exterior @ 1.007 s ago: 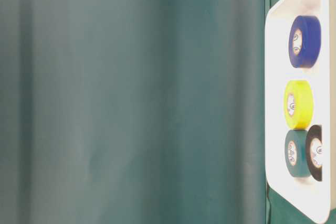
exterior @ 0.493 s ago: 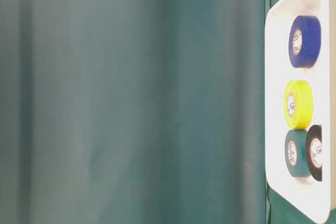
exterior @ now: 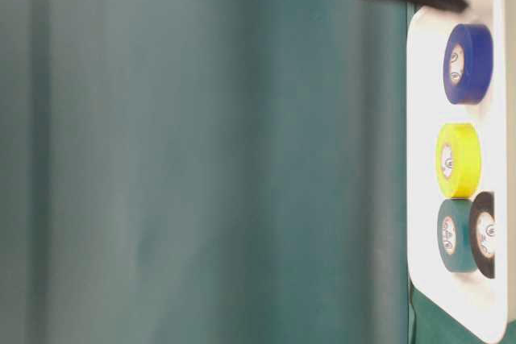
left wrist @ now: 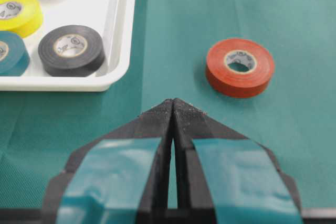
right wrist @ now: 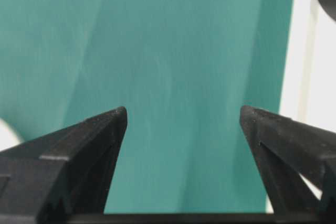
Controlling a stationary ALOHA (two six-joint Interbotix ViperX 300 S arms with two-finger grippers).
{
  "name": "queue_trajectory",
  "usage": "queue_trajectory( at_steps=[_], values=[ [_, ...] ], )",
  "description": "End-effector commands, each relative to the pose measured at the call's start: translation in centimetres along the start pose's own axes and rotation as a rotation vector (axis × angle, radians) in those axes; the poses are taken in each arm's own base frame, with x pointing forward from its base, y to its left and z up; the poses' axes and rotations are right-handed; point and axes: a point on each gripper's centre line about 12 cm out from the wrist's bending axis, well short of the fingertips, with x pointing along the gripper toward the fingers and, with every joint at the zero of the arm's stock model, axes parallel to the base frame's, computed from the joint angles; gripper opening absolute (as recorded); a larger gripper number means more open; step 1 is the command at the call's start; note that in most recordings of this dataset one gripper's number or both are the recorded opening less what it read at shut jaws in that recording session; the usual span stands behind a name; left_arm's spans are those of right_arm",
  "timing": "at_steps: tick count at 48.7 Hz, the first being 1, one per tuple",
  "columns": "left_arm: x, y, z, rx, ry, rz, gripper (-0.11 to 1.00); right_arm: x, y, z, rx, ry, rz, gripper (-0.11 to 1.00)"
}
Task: Put the tape into the white case with the right arm.
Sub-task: 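Move the right gripper over the red tape roll and grasp it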
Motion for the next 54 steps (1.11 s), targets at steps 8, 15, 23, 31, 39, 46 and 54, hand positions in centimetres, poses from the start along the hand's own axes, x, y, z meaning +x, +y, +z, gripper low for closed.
queue_trajectory(
  at_steps=[8, 15, 23, 31, 39, 46, 54],
  values=[
    [0.0, 0.0, 0.4, -0.002, -0.011, 0.003, 0.00, 3.7, 1.1, 4.8, -0.026, -0.059, 0.029, 0.62],
    [0.0, 0.0, 0.4, -0.002, -0.011, 0.003, 0.00, 6.1, 1.8, 6.3, -0.039, -0.066, 0.043, 0.62],
    [0.0, 0.0, 0.3, -0.004, -0.008, 0.003, 0.00, 8.5, 2.8, 7.5, -0.051, -0.077, 0.067, 0.63],
    [0.0, 0.0, 0.3, -0.005, -0.009, 0.003, 0.00, 10.0, 3.9, 8.5, -0.061, -0.095, 0.092, 0.63],
    [0.0, 0.0, 0.3, -0.007, -0.009, 0.003, 0.00, 11.2, 4.2, 9.1, -0.061, -0.102, 0.096, 0.62],
    [0.1, 0.0, 0.2, -0.007, -0.009, 0.003, 0.00, 12.0, 4.2, 9.5, -0.062, -0.107, 0.095, 0.62],
    [0.0, 0.0, 0.3, -0.007, -0.011, 0.003, 0.00, 12.5, 4.2, 9.6, -0.061, -0.103, 0.091, 0.62]
  ],
)
